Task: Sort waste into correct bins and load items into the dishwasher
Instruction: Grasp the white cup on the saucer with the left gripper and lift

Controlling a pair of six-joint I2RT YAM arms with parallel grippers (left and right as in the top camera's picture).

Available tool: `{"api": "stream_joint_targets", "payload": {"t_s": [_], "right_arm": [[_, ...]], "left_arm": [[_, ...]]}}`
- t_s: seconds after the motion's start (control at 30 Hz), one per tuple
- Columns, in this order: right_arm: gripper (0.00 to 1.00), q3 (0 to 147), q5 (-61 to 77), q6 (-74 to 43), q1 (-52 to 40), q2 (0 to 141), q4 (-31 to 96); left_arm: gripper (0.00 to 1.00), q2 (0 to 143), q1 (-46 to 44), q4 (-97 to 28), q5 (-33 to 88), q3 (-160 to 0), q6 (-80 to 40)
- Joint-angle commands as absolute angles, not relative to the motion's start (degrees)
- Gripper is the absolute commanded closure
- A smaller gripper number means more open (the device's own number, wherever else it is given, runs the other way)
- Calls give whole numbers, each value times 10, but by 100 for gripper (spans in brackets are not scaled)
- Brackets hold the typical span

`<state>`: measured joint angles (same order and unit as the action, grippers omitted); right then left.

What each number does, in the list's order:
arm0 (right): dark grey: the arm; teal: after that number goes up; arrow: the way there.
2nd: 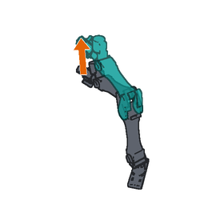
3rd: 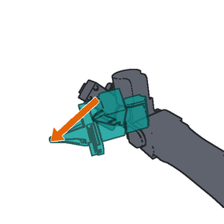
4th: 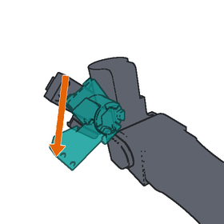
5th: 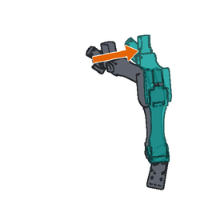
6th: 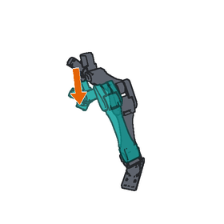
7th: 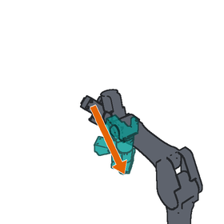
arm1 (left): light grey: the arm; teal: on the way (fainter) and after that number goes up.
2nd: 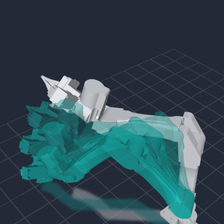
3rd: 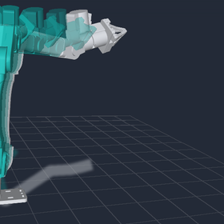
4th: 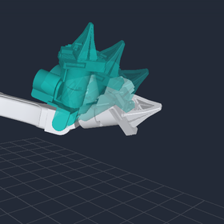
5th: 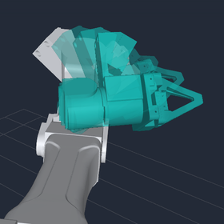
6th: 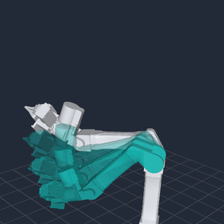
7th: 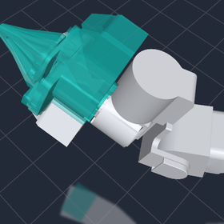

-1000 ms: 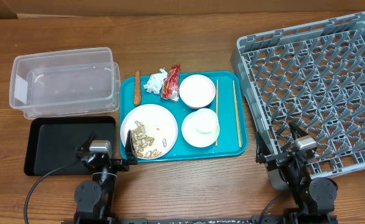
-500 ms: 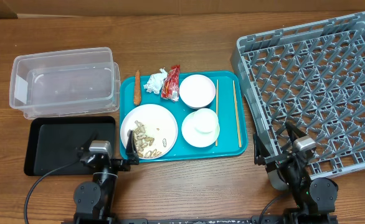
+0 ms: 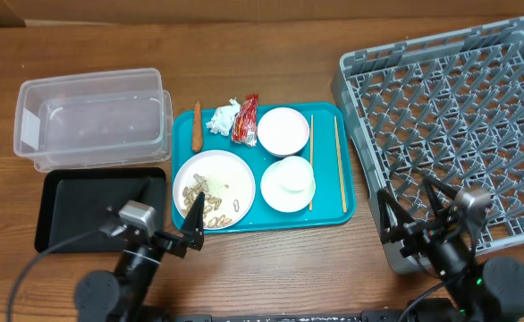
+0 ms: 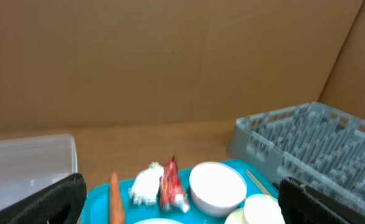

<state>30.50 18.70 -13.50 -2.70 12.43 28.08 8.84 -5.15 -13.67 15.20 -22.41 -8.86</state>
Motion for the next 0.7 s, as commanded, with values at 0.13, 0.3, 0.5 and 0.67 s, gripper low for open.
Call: {"api": "stream_joint_targets", "payload": {"t_s": [0.13,0.3,0.5,0.67], "right_arm": [[0,509,208,-131,-25,377,431],[0,580,340,-134,-25,475,452],[0,609,204,-160,-25,551,503],[0,666,54,-189,-25,602,576]], "left_arm": [[0,311,-49,-244,251,-490,-92],[0,397,-49,-239,356,-572,-106],[0,495,-67,-292,303,-584,-170],[0,604,-176,-401,113,-638,-170]]}}
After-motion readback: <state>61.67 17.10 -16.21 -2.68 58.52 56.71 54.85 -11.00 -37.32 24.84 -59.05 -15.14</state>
